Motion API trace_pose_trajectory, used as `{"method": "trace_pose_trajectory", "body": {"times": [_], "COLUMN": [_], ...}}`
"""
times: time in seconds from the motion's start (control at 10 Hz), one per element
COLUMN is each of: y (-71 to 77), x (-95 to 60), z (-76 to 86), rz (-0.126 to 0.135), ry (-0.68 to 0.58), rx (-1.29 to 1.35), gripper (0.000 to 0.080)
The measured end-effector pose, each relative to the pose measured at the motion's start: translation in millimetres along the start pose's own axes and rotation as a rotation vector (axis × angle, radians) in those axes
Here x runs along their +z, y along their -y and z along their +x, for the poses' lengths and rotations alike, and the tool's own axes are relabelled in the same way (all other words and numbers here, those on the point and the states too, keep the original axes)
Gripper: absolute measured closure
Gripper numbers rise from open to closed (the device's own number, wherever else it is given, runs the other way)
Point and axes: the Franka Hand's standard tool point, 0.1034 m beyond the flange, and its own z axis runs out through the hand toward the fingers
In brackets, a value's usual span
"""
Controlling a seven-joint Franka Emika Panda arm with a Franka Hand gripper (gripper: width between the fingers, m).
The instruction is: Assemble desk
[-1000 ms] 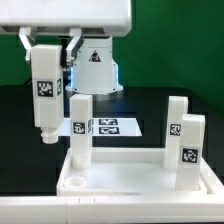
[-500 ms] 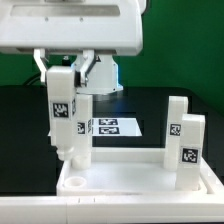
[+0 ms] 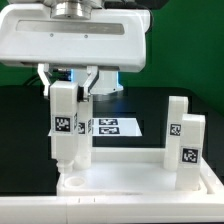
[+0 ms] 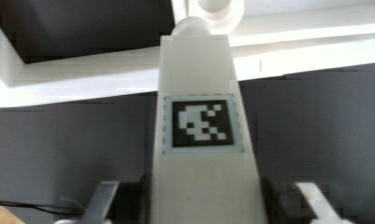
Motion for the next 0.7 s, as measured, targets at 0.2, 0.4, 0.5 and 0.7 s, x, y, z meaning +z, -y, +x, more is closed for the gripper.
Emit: {"method": "trace_pose_trajectory", "body": {"times": [0.2,0.4,0.5,0.7], "y": [9.5,15.2,14.9,13.7], "x": [10.3,11.8,12.3,16.5], "z": [-10.2,-12.4,-11.9,-14.5], "rz": [-0.002,0.004,0.002,-0.005], "ry": [0.002,0.006,0.002,-0.001], "rx": [-0.008,-0.012,-0.012,-0.015], "gripper": [0.0514,0.0514,0.0514,0.0514]}}
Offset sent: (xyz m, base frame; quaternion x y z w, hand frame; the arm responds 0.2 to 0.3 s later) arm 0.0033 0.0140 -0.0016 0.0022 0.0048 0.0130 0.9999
